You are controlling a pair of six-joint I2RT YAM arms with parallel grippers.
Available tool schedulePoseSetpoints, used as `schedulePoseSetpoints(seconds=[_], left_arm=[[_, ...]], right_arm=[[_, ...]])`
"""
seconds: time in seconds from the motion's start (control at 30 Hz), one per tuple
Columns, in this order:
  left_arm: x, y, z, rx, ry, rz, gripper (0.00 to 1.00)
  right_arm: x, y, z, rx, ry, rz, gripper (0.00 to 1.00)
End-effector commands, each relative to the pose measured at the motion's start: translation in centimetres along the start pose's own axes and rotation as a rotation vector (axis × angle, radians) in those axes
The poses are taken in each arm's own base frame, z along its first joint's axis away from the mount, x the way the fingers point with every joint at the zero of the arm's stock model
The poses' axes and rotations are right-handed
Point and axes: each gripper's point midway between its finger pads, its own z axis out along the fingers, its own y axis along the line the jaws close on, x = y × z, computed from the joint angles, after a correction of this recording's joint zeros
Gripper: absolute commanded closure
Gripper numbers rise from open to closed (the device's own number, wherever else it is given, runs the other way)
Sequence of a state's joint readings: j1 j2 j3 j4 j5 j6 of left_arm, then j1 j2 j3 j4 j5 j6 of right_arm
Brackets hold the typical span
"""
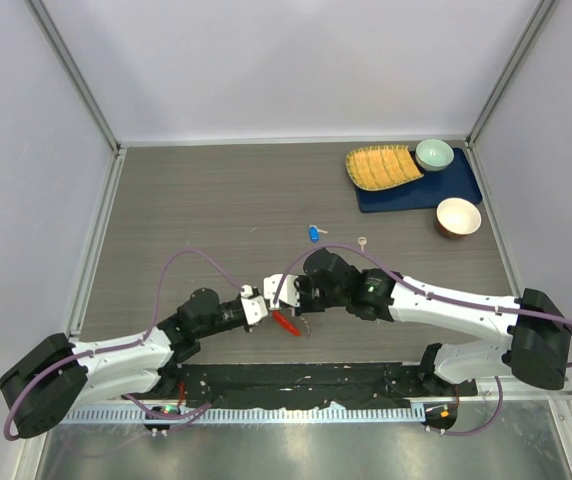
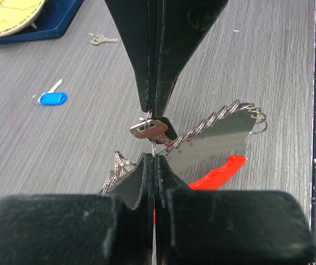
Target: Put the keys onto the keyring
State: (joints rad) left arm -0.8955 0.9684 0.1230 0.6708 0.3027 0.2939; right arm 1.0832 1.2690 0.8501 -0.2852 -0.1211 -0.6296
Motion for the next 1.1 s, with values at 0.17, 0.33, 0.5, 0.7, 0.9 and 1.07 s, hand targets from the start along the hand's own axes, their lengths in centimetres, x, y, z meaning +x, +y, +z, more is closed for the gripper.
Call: schedulePoseSetpoints(seconds=[0.17, 0.33, 0.5, 0.7, 0.9, 1.07], left_arm=[[-4.1, 1.5, -0.1, -0.065, -0.165, 0.044, 1.00], [-4.1, 1.3, -0.1, -0.059, -0.170, 0.044, 1.00], [-4.3, 1.2, -0.1, -0.050, -0.176, 0.045, 1.00], [-4.4, 1.1, 0.0, -0.043, -0.180, 0.046, 1.00], [-4.3, 0.9, 0.1, -0.033, -0.175, 0.044, 1.00], [-4.2, 0.8, 0.2, -0.026, -0.173, 0.043, 1.00]], right_arm=[[0.0, 0.4, 0.5, -0.033, 0.001, -0.006, 0.99], [-0.1, 0.2, 0.5, -0.029, -0.012, 0.001, 0.99], [-0.1, -0.2, 0.2, -0.007, -0.014, 0.003, 0.99], [-0.4, -0.6, 0.1, 0.007, -0.026, 0.001, 0.99], [-0.9, -0.3, 0.1, -0.014, -0.050, 0.000, 0.99], [-1.3, -0.3, 0.0, -0.017, -0.065, -0.004, 0.99]])
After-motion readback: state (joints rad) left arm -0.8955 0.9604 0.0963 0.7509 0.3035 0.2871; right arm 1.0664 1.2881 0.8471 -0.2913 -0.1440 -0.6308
